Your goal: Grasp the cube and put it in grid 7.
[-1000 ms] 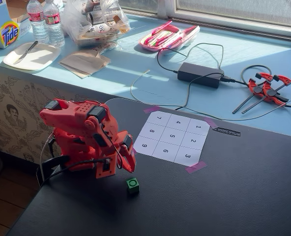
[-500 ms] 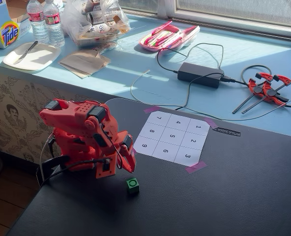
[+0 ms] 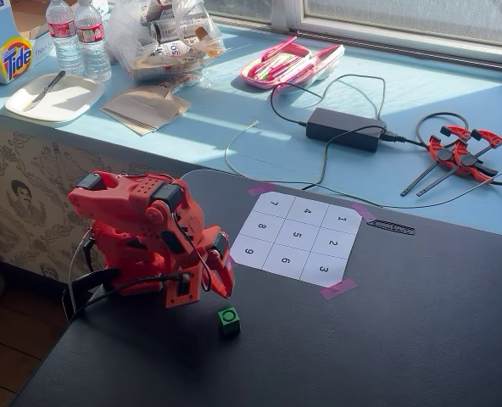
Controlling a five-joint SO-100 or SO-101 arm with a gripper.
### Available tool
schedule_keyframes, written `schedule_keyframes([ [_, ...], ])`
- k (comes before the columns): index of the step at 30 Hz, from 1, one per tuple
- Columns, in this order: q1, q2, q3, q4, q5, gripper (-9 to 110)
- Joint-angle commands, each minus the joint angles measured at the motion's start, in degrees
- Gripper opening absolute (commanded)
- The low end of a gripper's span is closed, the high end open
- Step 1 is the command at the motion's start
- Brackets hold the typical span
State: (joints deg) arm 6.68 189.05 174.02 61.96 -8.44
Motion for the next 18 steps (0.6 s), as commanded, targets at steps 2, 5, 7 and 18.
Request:
schedule_keyframes([
  [2,-0.7,-0.2,-2.5,0.1,-1.0,1],
  [5,-0.7,-2.4,-6.9,0.5,-0.9,1],
  [7,-0.4,-4.7,-11.0,0.9,-0.8,1],
  [18,5.5,-22.6,-35.1,10.9,-21.1,10],
])
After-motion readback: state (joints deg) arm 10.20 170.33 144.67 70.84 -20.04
